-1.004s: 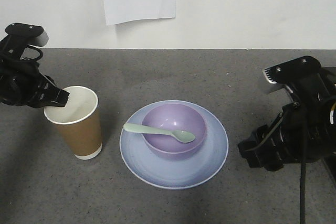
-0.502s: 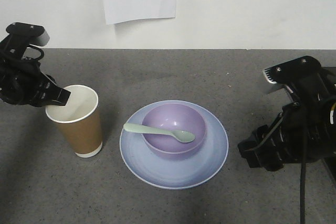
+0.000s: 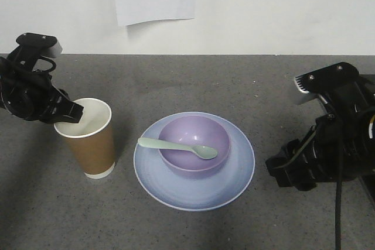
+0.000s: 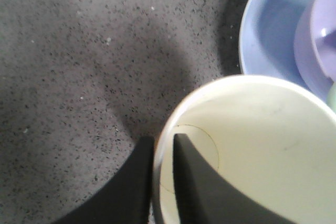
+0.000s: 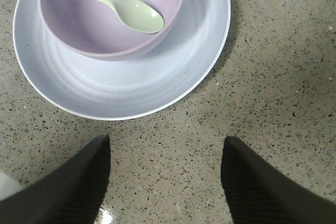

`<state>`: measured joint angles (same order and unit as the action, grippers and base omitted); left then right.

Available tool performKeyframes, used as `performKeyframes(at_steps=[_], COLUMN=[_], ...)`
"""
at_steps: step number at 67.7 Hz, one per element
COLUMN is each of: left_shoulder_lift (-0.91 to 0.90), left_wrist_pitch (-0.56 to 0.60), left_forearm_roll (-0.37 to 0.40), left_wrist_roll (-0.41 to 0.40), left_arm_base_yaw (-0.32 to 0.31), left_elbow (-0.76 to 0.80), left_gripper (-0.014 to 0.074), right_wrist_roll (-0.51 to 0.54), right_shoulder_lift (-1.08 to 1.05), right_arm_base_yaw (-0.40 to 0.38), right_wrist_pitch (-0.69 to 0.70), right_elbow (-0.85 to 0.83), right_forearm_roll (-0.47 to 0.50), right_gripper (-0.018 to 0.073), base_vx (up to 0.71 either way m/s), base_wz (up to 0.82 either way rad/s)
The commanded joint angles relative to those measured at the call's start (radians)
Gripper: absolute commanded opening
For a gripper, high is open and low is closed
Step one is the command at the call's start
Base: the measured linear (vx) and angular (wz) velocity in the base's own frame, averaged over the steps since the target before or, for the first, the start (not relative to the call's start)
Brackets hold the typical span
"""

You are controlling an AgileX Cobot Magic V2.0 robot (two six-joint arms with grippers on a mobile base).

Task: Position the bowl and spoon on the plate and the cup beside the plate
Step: 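Slide the paper cup toward the plate with the left gripper, then release the cup and raise the left gripper away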

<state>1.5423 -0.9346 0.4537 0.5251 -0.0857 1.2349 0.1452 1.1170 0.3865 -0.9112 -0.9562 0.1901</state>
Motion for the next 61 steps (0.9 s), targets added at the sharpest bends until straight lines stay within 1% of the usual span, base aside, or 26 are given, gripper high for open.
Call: performKeyframes(at_steps=[1,6,10,14,26,45,51,61], left_shoulder_lift=[-0.030,-0.039,-0.052,-0.075,-0.174,-0.398,-0.470,-0.576], left_wrist_pitch=[0.024,0.023,0.025,0.025,0.013,-0.018,0.004,0.053], left_forearm_roll=[0.030,0.030,0.031,0.030,0.027,0.027,0.027,0.010], left_wrist_roll=[0.005,0.005,0.005,0.005,0.005,0.005,0.005,0.007], left_arm_base_yaw=[-0.006,-0.006,-0.006,-0.006,-0.006,-0.006,-0.006,-0.006], left_elbow=[0.026,0.026,0.026,0.026,0.026,0.014,-0.034,-0.163], left_gripper=[0.0224,0.0301,0.0337,0.0355,0.0354,0.0354,0.0354,0.0354], right_wrist_roll=[0.005,0.005,0.005,0.005,0.005,0.005,0.005,0.005], right_shoulder_lift=[-0.021,-0.021,-0.021,-0.021,-0.021,-0.021,-0.021,-0.021], right_arm_base_yaw=[-0.005,-0.005,-0.005,-0.005,-0.005,-0.005,-0.005,-0.005], right_wrist_pitch=[0.048,0.048,0.048,0.047,0.046,0.047,0.047,0.047], right_elbow=[-0.025,-0.025,-0.025,-0.025,-0.025,-0.025,-0.025,-0.025], right_forearm_roll=[0.005,0.005,0.005,0.005,0.005,0.005,0.005,0.005], right_gripper=[0.0456,0.0456,0.0456,0.0456,0.0456,0.0456,0.0456,0.0456], base_vx=[0.00,0.00,0.00,0.00,0.00,0.00,0.00,0.00], base_wz=[0.00,0.00,0.00,0.00,0.00,0.00,0.00,0.00])
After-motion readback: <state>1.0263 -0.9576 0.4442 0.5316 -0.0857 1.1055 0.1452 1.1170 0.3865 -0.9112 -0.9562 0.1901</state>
